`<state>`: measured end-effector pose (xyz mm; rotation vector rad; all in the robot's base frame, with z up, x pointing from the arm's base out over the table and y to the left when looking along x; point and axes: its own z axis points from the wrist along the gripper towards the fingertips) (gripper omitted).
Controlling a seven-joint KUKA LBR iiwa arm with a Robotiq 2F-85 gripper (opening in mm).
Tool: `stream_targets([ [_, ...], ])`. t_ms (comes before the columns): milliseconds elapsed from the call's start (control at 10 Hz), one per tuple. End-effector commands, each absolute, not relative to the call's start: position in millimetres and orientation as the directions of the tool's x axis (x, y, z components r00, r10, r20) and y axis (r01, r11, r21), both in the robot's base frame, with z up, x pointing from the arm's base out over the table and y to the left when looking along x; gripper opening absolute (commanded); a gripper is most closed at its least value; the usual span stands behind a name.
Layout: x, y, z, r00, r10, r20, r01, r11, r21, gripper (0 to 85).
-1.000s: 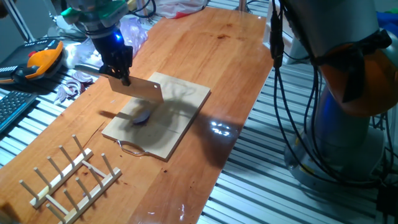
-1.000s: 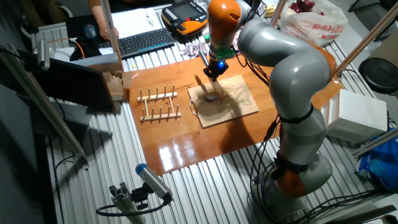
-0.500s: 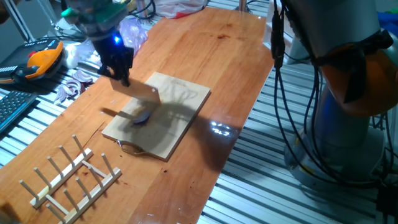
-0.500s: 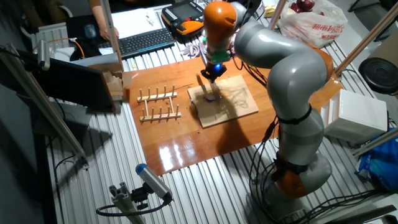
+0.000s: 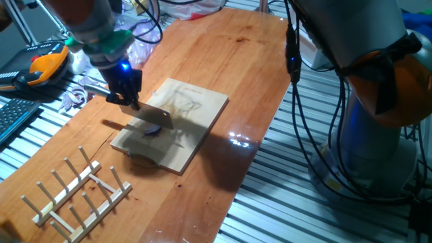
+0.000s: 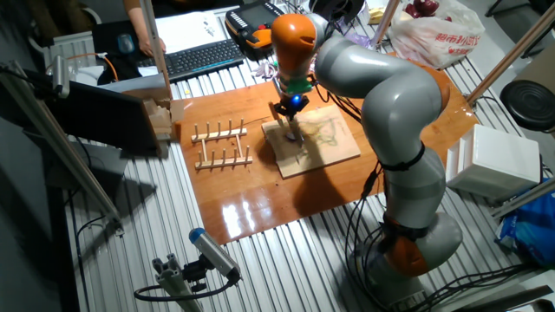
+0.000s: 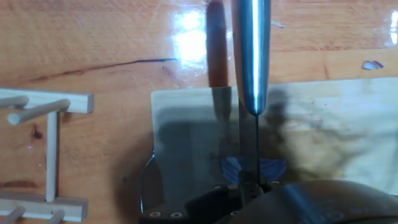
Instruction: Chop the onions
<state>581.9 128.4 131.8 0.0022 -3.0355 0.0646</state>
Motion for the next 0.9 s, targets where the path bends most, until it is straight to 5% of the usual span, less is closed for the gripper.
stream_targets([
  [0, 582, 128, 129, -0.995, -0.003, 0.104, -0.007, 0.999, -0.036, 0.0],
  [800, 579, 135, 109, -0.997, -0.009, 0.074, -0.013, 0.999, -0.044, 0.0],
])
